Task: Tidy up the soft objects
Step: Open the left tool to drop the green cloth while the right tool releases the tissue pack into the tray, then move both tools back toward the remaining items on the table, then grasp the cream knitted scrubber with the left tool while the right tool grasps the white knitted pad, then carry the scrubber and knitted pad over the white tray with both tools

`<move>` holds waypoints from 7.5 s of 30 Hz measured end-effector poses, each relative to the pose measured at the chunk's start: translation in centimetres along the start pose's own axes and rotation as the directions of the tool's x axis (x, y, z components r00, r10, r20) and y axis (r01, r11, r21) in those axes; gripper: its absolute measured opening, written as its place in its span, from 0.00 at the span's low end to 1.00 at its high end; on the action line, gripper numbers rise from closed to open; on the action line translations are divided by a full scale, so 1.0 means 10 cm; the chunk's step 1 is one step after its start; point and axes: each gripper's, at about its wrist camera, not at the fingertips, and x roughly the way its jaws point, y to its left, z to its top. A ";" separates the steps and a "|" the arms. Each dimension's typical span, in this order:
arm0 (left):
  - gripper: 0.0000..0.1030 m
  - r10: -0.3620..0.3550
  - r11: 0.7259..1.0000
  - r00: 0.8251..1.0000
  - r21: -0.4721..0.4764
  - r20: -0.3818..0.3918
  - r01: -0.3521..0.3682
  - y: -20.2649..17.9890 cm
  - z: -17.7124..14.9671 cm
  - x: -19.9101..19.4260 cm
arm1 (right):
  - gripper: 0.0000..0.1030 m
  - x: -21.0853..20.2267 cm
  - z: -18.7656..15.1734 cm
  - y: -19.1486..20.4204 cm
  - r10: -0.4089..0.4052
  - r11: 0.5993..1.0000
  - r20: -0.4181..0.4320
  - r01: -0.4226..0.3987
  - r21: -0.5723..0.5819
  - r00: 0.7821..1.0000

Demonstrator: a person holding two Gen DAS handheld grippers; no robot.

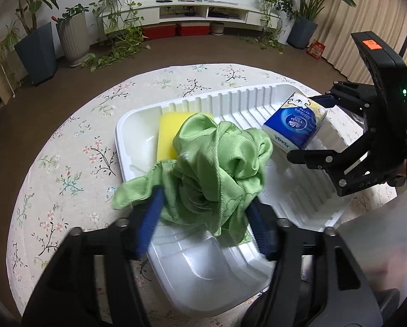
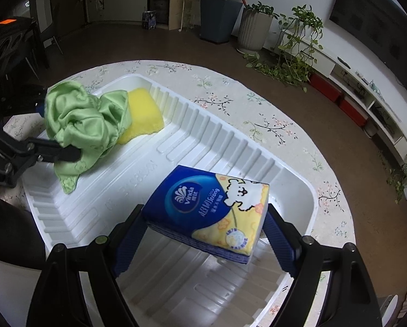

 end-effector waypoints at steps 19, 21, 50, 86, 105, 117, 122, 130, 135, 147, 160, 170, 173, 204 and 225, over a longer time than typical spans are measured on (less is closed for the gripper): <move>1.00 0.011 0.994 0.990 -0.112 0.140 0.004 0.13 -0.03 -0.32 | 1.00 -0.32 -0.01 -0.14 -0.039 0.998 0.109 0.032 0.059 0.993; 1.00 0.017 0.993 0.989 -0.119 0.148 0.000 0.15 -0.03 -0.34 | 1.00 -0.36 0.00 -0.18 -0.039 0.996 0.126 0.029 0.084 0.991; 1.00 0.128 0.965 0.935 -0.260 0.331 -0.040 0.29 -0.77 -1.57 | 1.00 -1.56 -0.82 -0.51 -0.132 0.948 0.246 0.049 0.316 0.960; 1.00 0.034 0.973 0.948 -0.227 0.317 0.041 -1.13 -2.67 -2.32 | 1.00 -2.28 -2.60 1.40 -0.032 0.890 0.237 -0.080 0.449 0.971; 1.00 -0.023 0.979 0.973 -0.191 0.230 0.069 -1.54 -2.82 -1.82 | 1.00 -2.01 -2.67 2.10 -0.059 0.947 0.216 -0.014 0.320 0.975; 1.00 -0.021 0.969 0.998 -0.243 0.064 0.036 -1.47 -2.60 -1.36 | 1.00 -1.72 -2.54 1.99 -0.044 0.942 0.095 0.010 0.336 0.995; 1.00 0.008 0.978 0.999 -0.210 0.053 0.003 -1.49 -2.58 -1.28 | 0.99 -1.60 -2.55 1.89 -0.012 0.925 0.062 -0.012 0.379 0.998; 1.00 -0.015 0.955 0.999 -0.296 0.033 0.024 -1.37 -2.54 -1.19 | 0.99 -1.46 -2.41 1.96 0.003 0.940 0.016 -0.008 0.342 1.000; 1.00 -0.006 0.961 0.999 -0.276 0.032 0.014 -1.41 -2.50 -1.15 | 0.99 -1.38 -2.38 1.94 -0.003 0.934 -0.007 0.005 0.356 1.000; 1.00 0.055 0.946 0.998 -0.321 0.036 -0.041 -1.23 -2.52 -1.18 | 0.96 -1.36 -2.38 1.98 -0.029 0.939 -0.024 0.035 0.343 0.999; 0.86 0.122 0.948 0.992 -0.301 0.030 -0.107 -1.26 -2.52 -1.15 | 0.81 -1.37 -2.35 2.01 -0.048 0.945 0.005 0.044 0.325 0.999; 0.78 0.223 0.946 0.975 -0.243 0.012 -0.213 -1.36 -2.55 -1.13 | 0.74 -1.40 -2.37 2.09 -0.058 0.951 0.015 0.051 0.304 0.998; 0.78 0.211 0.946 0.977 -0.256 0.018 -0.200 -1.34 -2.55 -1.15 | 0.74 -1.41 -2.39 2.12 -0.063 0.952 0.019 0.054 0.303 0.998; 0.22 0.136 0.954 0.984 -0.282 0.117 -0.099 -1.40 -2.67 -1.53 | 0.52 -1.75 -2.41 2.12 -0.042 0.952 0.076 0.017 0.306 0.996; 0.22 0.203 0.951 0.957 -0.275 0.205 -0.143 -0.76 -1.94 -2.08 | 0.52 -2.22 -2.11 1.03 -0.196 0.915 0.120 0.138 0.378 0.973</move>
